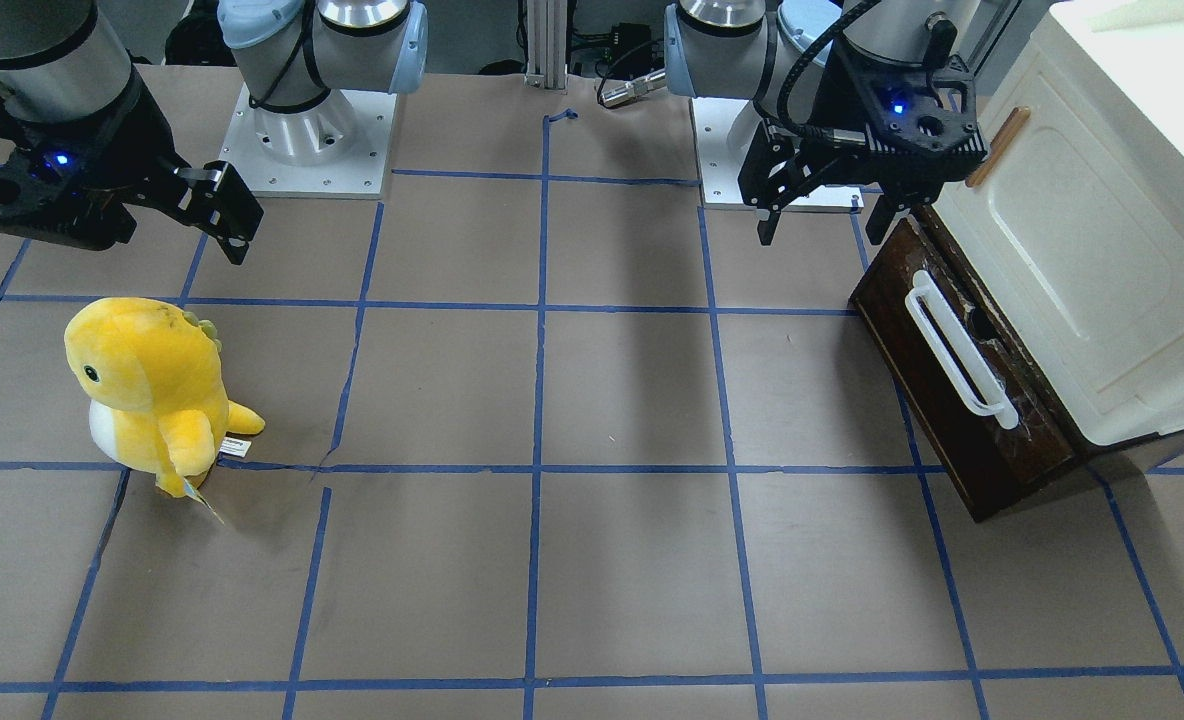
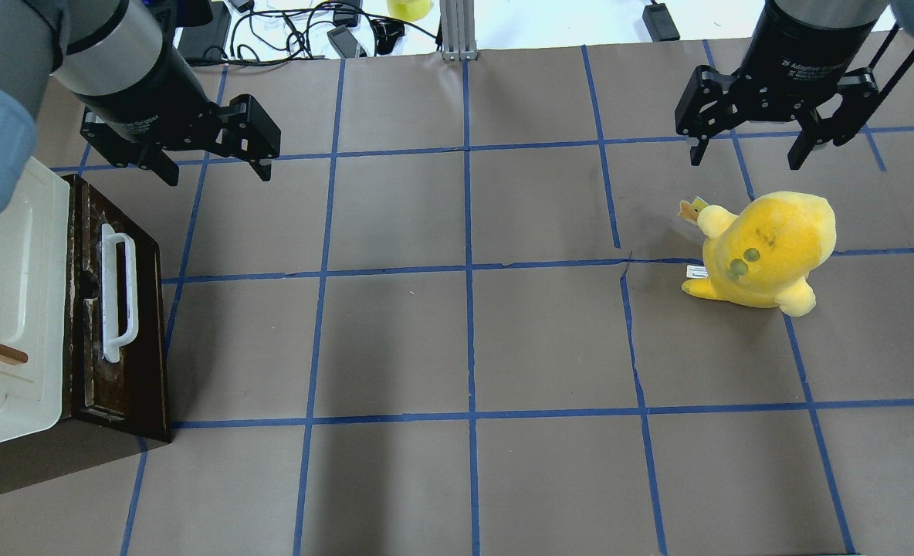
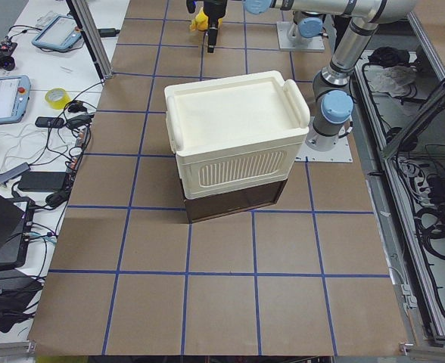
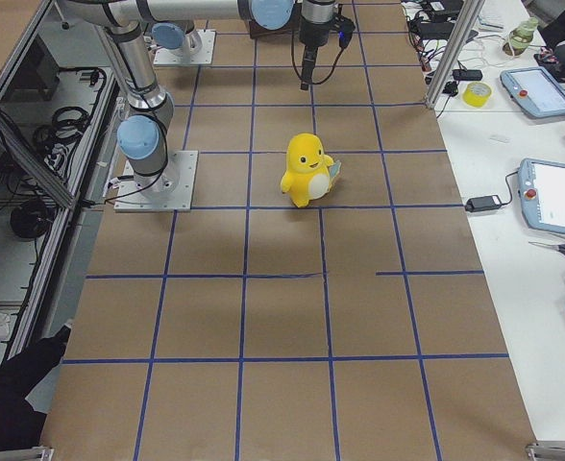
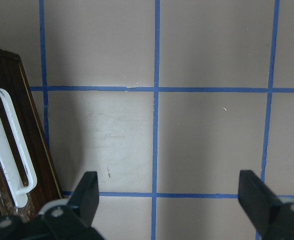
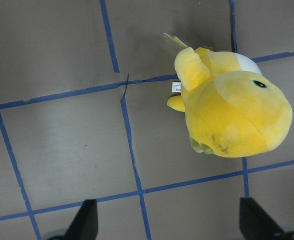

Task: Pull drawer sideways
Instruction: 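Move the left gripper down toward the white handle of the wooden drawer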

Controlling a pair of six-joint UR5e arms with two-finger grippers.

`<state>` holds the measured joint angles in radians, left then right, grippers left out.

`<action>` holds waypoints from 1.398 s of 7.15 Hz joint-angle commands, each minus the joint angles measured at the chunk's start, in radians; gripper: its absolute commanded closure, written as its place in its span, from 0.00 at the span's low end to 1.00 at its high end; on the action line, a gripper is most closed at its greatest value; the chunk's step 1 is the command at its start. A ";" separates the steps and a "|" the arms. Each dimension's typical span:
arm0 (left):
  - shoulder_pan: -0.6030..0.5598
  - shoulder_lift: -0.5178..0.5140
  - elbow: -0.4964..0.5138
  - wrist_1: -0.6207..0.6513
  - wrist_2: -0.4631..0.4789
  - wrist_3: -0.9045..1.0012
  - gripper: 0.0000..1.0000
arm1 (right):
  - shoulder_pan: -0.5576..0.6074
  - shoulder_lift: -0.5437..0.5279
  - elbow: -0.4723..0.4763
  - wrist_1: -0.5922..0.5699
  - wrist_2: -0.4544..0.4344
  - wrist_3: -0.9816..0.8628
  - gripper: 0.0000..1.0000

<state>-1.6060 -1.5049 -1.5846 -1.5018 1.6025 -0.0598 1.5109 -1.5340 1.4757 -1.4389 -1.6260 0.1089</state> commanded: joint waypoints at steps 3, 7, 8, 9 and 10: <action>0.000 0.000 0.000 0.000 -0.001 0.000 0.00 | 0.000 0.000 0.000 0.000 0.000 0.000 0.00; -0.002 -0.012 0.003 0.006 0.016 -0.020 0.00 | 0.000 0.000 0.000 0.000 0.000 0.000 0.00; -0.003 -0.026 0.005 0.014 0.030 -0.105 0.00 | 0.000 0.000 0.000 0.000 0.000 0.000 0.00; -0.017 -0.049 0.003 0.032 0.033 -0.145 0.00 | 0.000 0.000 0.000 0.000 0.000 0.000 0.00; -0.055 -0.079 0.003 0.034 0.112 -0.165 0.00 | -0.001 0.000 0.000 0.000 0.000 0.000 0.00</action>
<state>-1.6273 -1.5515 -1.5816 -1.4764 1.6509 -0.1857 1.5107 -1.5340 1.4757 -1.4389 -1.6260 0.1090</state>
